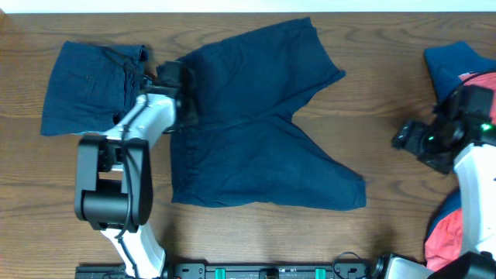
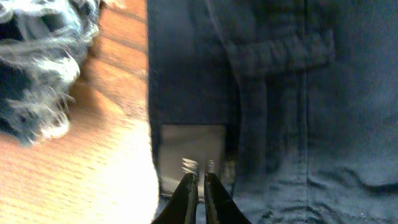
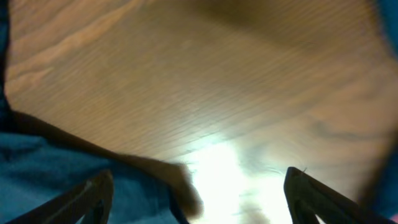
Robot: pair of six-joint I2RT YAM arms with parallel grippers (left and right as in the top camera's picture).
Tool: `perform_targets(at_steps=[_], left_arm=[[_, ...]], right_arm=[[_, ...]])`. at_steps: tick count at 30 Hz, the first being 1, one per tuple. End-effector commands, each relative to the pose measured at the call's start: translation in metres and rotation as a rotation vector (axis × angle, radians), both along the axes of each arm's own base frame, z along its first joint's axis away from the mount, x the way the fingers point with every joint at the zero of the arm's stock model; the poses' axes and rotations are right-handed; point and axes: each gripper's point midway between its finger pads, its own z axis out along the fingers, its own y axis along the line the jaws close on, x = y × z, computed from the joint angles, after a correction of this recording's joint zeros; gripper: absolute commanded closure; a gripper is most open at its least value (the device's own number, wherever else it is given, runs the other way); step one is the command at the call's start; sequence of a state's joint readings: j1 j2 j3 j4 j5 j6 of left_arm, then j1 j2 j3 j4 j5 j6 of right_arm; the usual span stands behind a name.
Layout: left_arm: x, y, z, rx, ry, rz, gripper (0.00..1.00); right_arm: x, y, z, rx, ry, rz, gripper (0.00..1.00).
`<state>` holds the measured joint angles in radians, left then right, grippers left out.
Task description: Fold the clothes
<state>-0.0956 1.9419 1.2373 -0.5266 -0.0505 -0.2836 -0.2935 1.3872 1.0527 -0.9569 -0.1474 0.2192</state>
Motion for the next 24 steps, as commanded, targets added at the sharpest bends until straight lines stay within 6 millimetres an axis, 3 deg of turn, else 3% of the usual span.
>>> perform_targets(at_steps=[1,7,12,14,18,21,24], left_arm=[[0.013,-0.019,0.023,-0.106,-0.033,-0.118,0.89],[-0.002,-0.024,0.077,-0.133,-0.024,-0.141,0.86],[-0.042,-0.039,0.111,-0.217,0.031,-0.16,0.83],[-0.062,-0.039,0.112,-0.216,0.104,-0.158,0.77],[-0.108,-0.035,0.096,-0.214,0.29,-0.116,0.75],[-0.137,-0.032,0.08,-0.211,0.399,-0.078,0.75],[-0.17,-0.029,0.062,-0.205,0.518,-0.01,0.75]], right_arm=[[-0.009,0.039,-0.029,0.133,0.007,0.135,0.15],[-0.027,0.076,-0.073,0.223,0.004,0.227,0.24],[-0.041,0.092,-0.094,0.248,0.021,0.252,0.22],[-0.047,0.095,-0.099,0.249,0.037,0.259,0.19],[-0.046,0.087,-0.099,0.218,0.039,0.242,0.19],[-0.034,0.073,-0.088,0.178,0.016,0.204,0.19],[-0.023,0.061,-0.064,0.171,-0.009,0.161,0.18]])
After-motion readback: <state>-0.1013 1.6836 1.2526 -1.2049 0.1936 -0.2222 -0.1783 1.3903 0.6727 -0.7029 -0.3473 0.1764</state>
